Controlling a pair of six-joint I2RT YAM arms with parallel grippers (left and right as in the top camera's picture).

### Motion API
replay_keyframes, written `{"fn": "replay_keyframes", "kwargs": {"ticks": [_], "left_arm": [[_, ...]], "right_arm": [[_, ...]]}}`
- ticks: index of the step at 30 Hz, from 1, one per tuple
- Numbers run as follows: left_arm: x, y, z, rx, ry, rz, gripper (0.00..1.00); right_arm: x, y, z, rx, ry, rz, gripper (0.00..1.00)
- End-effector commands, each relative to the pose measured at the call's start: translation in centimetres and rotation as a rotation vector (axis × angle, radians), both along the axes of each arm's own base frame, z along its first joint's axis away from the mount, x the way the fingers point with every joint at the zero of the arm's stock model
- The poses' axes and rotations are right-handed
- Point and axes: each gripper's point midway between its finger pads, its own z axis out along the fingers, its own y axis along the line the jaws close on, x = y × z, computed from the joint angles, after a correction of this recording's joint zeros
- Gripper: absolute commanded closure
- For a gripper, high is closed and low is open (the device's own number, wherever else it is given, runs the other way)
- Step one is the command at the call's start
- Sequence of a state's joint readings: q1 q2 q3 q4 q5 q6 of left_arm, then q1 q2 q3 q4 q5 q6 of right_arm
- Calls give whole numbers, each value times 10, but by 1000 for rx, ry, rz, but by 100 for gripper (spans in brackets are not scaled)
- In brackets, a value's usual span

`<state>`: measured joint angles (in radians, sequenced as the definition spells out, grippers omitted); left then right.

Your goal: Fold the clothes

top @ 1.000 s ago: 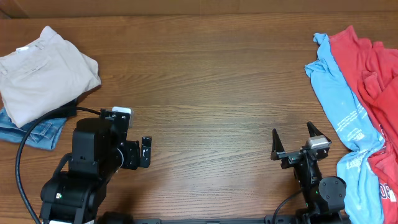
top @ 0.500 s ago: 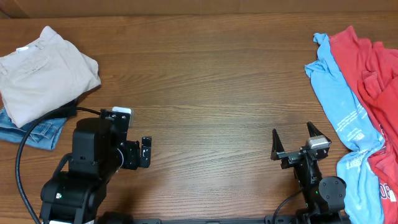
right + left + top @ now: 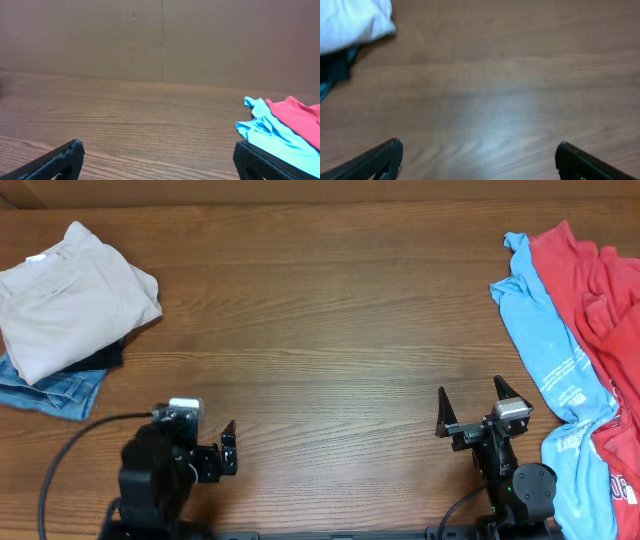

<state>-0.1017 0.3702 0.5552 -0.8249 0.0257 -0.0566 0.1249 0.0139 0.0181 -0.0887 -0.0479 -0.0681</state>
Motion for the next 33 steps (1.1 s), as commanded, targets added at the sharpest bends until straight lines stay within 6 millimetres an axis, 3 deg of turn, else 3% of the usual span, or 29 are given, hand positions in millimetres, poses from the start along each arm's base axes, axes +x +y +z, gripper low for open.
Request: {"fn": "replay_keyframes", "kwargs": {"ticks": [1, 5, 10, 11, 29, 31, 33], "left_arm": [[7, 0, -21, -64, -125, 28, 0], [29, 0, -24, -85, -353, 38, 0], [47, 12, -2, -77, -593, 93, 0], [46, 14, -10, -70, -559, 101, 0], [47, 16, -9, -64, -567, 114, 0], [47, 20, 1, -56, -607, 135, 0], [47, 16, 23, -75, -697, 107, 0]], "right_arm": [[0, 0, -2, -4, -4, 0, 0], [0, 0, -2, -4, -4, -1, 0], [0, 0, -2, -4, -4, 0, 0], [0, 0, -2, -4, -4, 0, 0], [0, 0, -2, -4, -4, -1, 0], [0, 0, -2, -4, -4, 0, 0], [0, 0, -2, -4, -4, -1, 0]]}}
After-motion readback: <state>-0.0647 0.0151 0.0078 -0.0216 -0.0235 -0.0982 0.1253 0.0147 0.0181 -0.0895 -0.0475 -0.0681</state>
